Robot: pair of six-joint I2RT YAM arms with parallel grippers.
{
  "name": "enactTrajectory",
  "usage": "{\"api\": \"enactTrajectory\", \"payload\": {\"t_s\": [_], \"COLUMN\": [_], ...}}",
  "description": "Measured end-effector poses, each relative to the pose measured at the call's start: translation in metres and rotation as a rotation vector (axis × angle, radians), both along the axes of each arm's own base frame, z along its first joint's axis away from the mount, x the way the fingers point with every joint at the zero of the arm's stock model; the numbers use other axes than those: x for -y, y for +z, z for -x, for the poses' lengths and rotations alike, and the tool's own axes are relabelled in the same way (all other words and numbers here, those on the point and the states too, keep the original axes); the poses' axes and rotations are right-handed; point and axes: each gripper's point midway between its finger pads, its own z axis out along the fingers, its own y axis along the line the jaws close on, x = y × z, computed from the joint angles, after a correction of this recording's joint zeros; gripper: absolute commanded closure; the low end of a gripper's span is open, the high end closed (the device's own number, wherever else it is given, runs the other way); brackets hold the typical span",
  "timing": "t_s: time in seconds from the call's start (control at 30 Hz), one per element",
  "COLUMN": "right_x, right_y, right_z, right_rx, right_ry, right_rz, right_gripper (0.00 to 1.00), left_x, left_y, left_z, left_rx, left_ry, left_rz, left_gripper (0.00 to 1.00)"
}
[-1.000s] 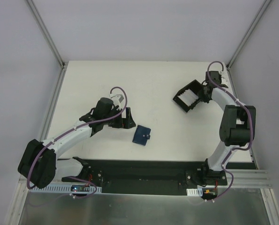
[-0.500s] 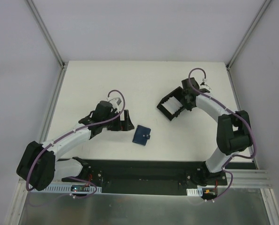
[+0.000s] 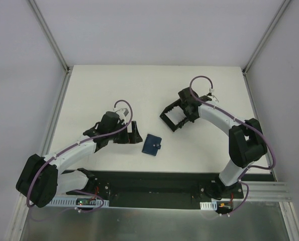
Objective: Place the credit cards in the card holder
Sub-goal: Move the storage box to the center of the board.
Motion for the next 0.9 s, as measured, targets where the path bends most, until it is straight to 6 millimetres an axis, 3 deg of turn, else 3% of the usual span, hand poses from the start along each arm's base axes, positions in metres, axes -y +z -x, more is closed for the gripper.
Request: {"api": "enactTrajectory", "payload": {"t_s": [0.27,0.4,0.67,0.77,0.9], "right_x": [-0.012,-0.021,-0.036,-0.039,-0.044], "right_y": [0.002,0.001,0.009,0.02,0.053], "right_z": [-0.012,-0.014,-0.02,-0.021,-0.022], "right_rx": [0.043,0.057,0.068,0.082,0.173], "right_ry": [-0.08,-0.074,0.101,0.195,0.333], "right_rz": [-0.019,-0.031,0.009,0.03,0.024], "right_gripper": [0.77,0.6,0.46,0.4,0.38], "left_x": [0.0,0.001,0.001,0.0,-0.003], "left_y": [0.001,0.001,0.001,0.001,0.0], "left_z": [0.002,0.004,0.004,0.004,0.0], "left_rx": [0.002,-0.005,-0.006,-0.005,0.007], "left_ry": [-0.003,-0.011,-0.012,-0.009,0.01], "left_rz": [0.006,0.011,0.01,0.008,-0.007], "left_gripper": [0.01,0.01,0.01,0.01,0.01]}}
